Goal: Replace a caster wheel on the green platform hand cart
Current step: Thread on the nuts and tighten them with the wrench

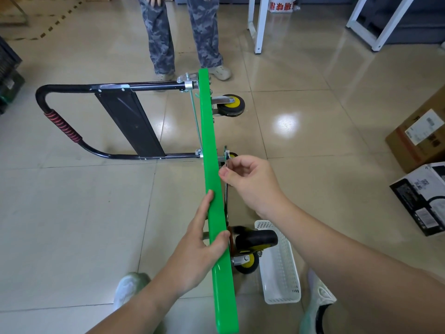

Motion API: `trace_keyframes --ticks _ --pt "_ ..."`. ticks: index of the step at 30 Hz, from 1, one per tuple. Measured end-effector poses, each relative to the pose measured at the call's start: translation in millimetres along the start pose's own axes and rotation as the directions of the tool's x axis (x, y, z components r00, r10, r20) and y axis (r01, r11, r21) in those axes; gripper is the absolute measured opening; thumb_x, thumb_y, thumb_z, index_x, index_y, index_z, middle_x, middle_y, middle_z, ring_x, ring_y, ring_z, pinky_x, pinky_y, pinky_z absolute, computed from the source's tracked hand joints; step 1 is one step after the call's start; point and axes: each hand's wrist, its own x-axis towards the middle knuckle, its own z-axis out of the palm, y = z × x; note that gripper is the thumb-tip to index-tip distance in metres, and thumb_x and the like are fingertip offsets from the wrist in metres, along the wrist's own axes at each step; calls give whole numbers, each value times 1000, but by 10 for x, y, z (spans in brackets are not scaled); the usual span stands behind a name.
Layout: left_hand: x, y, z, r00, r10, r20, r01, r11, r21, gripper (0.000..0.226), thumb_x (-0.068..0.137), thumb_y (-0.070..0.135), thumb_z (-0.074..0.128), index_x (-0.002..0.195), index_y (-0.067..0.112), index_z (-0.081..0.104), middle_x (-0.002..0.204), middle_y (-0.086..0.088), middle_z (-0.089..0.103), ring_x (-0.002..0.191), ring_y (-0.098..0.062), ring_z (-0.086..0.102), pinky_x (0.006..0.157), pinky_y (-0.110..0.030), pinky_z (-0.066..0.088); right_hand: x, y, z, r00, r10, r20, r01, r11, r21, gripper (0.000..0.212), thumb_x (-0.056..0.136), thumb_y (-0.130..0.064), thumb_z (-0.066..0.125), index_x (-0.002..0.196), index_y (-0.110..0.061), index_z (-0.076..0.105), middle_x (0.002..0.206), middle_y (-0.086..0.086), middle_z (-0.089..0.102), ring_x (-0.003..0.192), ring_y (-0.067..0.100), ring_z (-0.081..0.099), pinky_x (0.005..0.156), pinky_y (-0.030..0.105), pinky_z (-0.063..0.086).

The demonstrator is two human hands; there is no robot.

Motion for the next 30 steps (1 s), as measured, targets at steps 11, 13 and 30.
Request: trace_keyframes --ticks 11,13,30 --pt "-7 0 33 1000 -6 27 7 999 -41 78 103 23 58 147 66 11 143 38 36 110 16 60 89 -5 47 126 46 56 988 153 -33 -153 988 -19 8 86 -21 77 81 -19 71 88 8 75 89 29 73 79 54 60" --pt "-3 -3 31 999 -10 35 12 999 -40 78 103 26 58 145 71 10 145 41 31 113 11 61 96 -12 49 154 26 73 985 169 -42 -170 985 -34 9 87 -22 75 82 -17 70 89 8 75 89 28 72 78 52 60" --pt "56 -92 3 1000 -10 24 12 997 -77 73 107 32 51 137 83 9 143 37 44 110 0 66 107 -37 49 -179 -276 -258 995 -25 94 12 991 137 10 90 1 67 90 -9 66 83 5 68 79 22 66 80 46 60"
